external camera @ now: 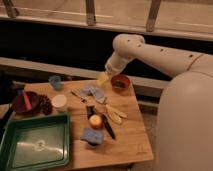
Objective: Place fork in paper cup
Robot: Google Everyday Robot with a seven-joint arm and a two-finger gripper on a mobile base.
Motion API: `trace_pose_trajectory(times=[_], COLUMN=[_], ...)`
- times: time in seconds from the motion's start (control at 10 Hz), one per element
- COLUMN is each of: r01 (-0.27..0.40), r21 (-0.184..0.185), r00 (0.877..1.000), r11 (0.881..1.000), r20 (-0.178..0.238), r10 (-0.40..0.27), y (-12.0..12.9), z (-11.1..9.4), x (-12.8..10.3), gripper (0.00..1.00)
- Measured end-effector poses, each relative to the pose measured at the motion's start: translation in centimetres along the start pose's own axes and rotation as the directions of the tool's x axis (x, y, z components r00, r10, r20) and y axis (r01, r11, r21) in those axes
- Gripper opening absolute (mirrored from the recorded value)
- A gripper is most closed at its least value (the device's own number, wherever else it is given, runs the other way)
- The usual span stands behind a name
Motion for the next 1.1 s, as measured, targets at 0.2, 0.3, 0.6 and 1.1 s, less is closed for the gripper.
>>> trace_pose_trajectory(times=[0.2, 0.3, 0.6, 1.1], r01=[0.068, 0.091, 0.105, 0.082], r21=[-0.045, -0.079, -0.101, -0.068], r00=[0.998, 0.996, 0.994, 0.996], r11=[0.997, 0.993, 0.989, 0.994], r20=[0.019, 0.034, 0.047, 0.035], r10=[-0.067, -0.088, -0.101, -0.080], y=[1.8, 2.7, 3.1, 4.6], z=[2.2, 2.9, 3.4, 5.3], x=[-4.0, -5.6, -6.7, -5.1], gripper=[0.80, 0.80, 0.80, 0.80])
